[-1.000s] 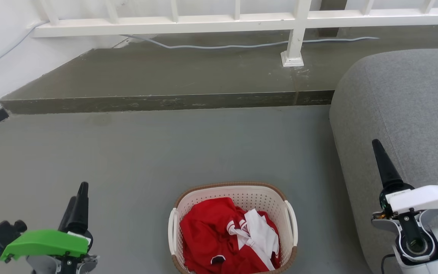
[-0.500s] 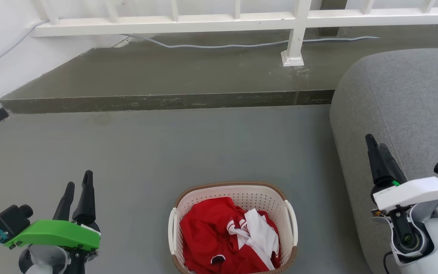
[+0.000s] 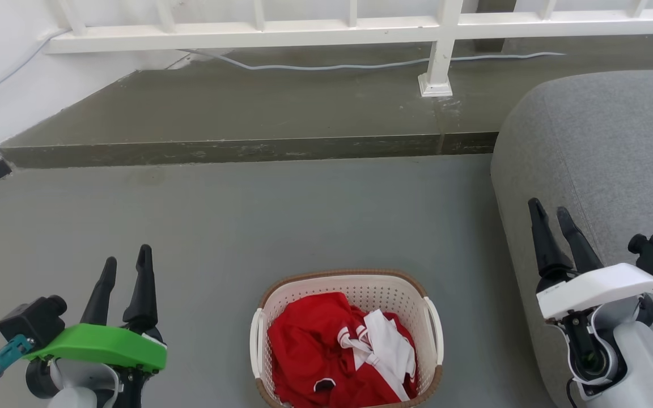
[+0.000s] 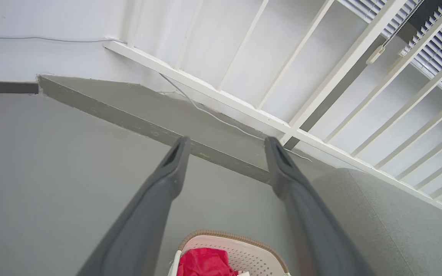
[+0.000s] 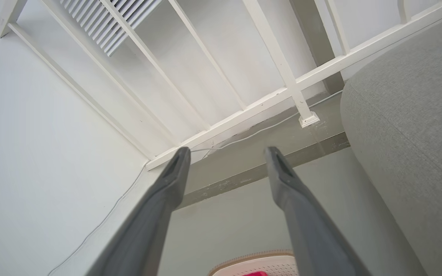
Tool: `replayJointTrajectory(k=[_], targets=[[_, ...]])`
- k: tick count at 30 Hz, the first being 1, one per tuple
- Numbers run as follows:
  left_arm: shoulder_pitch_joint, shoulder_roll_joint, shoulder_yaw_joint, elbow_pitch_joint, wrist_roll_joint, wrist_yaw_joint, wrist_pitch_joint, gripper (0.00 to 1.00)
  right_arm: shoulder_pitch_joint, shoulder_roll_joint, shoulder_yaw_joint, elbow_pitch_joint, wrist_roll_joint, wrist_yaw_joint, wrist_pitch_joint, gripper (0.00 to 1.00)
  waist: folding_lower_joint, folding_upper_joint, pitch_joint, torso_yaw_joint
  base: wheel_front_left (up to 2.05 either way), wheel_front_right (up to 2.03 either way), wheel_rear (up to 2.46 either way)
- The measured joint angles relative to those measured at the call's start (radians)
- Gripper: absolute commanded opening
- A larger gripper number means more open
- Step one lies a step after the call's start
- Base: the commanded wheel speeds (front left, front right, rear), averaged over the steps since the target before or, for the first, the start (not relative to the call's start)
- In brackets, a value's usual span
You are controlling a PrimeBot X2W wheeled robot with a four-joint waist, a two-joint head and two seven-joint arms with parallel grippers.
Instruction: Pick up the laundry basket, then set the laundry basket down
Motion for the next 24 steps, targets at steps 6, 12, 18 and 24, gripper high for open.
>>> replayJointTrajectory(k=[6, 12, 18, 24], targets=[[0.000, -0.006, -0.004, -0.016, 0.092, 0.000, -0.022, 1.00, -0.006, 0.002, 0.009, -0.002, -0.095, -0.009, -0.026, 1.00, 0.0000, 0.0000, 0.005, -0.001, 0.00, 0.00, 0.00], [0.000, -0.007, -0.004, -0.029, 0.165, -0.001, -0.043, 1.00, -0.017, 0.002, 0.014, -0.006, -0.170, -0.018, -0.043, 1.00, 0.0000, 0.0000, 0.009, -0.001, 0.00, 0.00, 0.00], [-0.001, -0.012, -0.004, -0.038, 0.238, -0.006, -0.065, 1.00, -0.017, 0.003, 0.018, -0.009, -0.245, -0.018, -0.066, 1.00, 0.0000, 0.0000, 0.012, -0.002, 0.00, 0.00, 0.00], [-0.004, -0.015, -0.005, -0.049, 0.322, -0.010, -0.083, 1.00, -0.022, 0.003, 0.023, -0.011, -0.325, -0.019, -0.087, 1.00, 0.0000, 0.0000, 0.015, -0.004, 0.00, 0.00, 0.00]])
